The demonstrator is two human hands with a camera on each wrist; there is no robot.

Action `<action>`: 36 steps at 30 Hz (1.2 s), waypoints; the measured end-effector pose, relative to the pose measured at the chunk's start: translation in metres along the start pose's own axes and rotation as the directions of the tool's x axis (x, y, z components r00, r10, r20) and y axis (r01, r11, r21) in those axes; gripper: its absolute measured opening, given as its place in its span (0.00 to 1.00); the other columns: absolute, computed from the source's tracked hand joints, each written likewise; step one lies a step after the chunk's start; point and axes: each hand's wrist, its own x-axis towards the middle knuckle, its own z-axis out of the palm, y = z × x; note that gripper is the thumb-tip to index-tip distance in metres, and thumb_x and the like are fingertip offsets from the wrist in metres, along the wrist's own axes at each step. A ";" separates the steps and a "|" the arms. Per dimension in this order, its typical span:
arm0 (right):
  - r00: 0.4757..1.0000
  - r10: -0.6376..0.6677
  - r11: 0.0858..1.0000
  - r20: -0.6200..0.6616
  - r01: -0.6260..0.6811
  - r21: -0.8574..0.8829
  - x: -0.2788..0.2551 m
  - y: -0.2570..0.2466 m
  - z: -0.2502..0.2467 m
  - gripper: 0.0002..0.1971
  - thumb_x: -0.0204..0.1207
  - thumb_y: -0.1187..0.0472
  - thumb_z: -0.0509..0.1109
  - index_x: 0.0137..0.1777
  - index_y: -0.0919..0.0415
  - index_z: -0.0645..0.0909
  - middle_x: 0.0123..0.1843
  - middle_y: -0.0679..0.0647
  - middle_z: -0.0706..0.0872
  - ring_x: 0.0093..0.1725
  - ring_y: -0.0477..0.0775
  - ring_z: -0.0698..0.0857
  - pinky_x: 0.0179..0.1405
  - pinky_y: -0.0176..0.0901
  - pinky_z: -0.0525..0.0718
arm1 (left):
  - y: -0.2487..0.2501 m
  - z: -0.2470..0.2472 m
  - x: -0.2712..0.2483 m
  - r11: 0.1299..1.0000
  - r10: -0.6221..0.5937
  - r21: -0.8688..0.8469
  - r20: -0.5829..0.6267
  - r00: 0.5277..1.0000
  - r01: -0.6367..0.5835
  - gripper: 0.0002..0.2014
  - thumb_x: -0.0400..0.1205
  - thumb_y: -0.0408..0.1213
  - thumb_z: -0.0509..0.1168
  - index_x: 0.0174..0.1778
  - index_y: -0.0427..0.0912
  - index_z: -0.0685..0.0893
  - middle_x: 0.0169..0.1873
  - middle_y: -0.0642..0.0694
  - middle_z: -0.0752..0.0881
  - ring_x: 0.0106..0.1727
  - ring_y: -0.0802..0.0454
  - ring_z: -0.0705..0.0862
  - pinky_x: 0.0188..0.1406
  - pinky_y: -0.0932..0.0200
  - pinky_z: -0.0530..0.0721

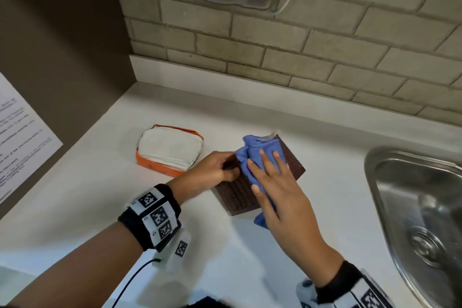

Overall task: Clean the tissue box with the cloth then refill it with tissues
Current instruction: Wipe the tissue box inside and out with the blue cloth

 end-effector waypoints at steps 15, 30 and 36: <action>0.950 0.301 0.933 -0.080 -0.276 0.230 0.035 0.037 -0.018 0.21 0.83 0.59 0.60 0.72 0.37 0.69 0.78 0.41 0.67 0.81 0.45 0.60 0.78 0.50 0.66 | -0.012 0.003 0.005 0.996 0.031 0.079 0.029 0.999 -0.033 0.28 0.79 0.19 0.64 0.76 0.34 0.70 0.72 0.47 0.75 0.73 0.54 0.74 0.77 0.60 0.67; 0.946 0.324 0.942 -0.005 -0.322 0.097 0.041 0.044 -0.013 0.21 0.86 0.51 0.53 0.78 0.40 0.63 0.83 0.45 0.60 0.84 0.48 0.52 0.83 0.51 0.50 | -0.017 -0.003 0.004 1.000 0.021 -0.023 -0.001 1.000 -0.021 0.27 0.78 0.26 0.66 0.76 0.35 0.72 0.71 0.47 0.79 0.71 0.55 0.78 0.75 0.60 0.71; 0.997 0.053 0.999 0.063 -0.053 -0.001 0.014 0.005 0.001 0.22 0.84 0.47 0.50 0.78 0.42 0.63 0.82 0.37 0.56 0.83 0.38 0.47 0.82 0.39 0.48 | -0.013 -0.007 0.007 0.999 0.011 -0.034 -0.076 0.997 -0.013 0.13 0.74 0.31 0.67 0.52 0.49 0.88 0.48 0.51 0.90 0.53 0.57 0.86 0.58 0.61 0.80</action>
